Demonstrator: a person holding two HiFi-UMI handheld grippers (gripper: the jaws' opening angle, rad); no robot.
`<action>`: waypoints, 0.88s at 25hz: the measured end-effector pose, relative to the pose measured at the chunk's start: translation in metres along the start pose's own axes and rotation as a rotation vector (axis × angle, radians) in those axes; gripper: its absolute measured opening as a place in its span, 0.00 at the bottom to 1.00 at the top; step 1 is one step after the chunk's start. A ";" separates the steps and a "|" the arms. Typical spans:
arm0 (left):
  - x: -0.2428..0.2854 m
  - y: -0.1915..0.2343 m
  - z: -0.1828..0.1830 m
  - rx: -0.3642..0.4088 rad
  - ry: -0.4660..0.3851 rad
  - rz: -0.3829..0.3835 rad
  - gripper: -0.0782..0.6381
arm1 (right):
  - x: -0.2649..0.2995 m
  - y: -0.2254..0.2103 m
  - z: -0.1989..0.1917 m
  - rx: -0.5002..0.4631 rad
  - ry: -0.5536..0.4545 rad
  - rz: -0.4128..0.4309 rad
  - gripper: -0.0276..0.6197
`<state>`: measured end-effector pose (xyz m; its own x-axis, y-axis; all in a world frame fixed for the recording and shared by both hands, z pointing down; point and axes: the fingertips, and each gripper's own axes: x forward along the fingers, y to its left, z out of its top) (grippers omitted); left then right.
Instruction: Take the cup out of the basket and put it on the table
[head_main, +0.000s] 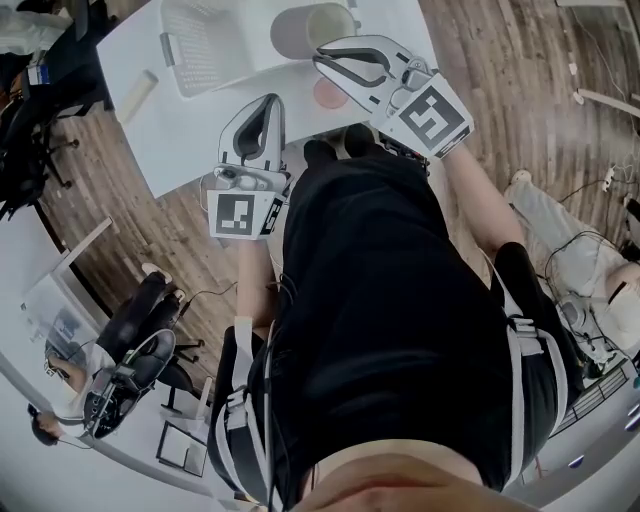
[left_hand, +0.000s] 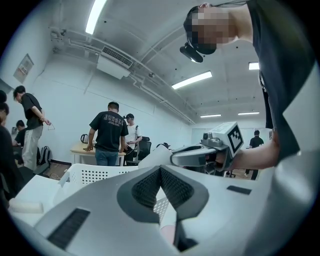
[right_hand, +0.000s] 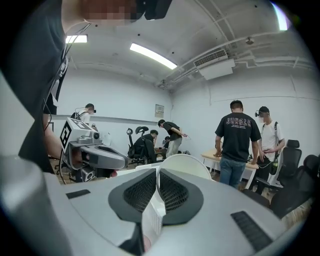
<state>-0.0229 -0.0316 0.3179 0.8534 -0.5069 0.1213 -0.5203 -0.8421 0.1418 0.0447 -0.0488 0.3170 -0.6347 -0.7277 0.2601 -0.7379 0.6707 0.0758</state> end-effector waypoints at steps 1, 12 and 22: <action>0.001 -0.001 0.001 -0.015 -0.003 0.009 0.14 | -0.003 0.001 -0.002 0.005 0.001 0.003 0.10; 0.020 -0.025 -0.013 -0.098 0.021 0.134 0.14 | -0.044 0.010 -0.020 0.013 -0.102 0.129 0.10; -0.008 -0.014 -0.024 -0.108 0.048 0.122 0.14 | -0.038 0.038 -0.019 0.040 -0.110 0.122 0.10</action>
<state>-0.0228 -0.0112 0.3384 0.7826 -0.5928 0.1901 -0.6225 -0.7487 0.2278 0.0453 0.0069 0.3285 -0.7397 -0.6542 0.1577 -0.6611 0.7502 0.0108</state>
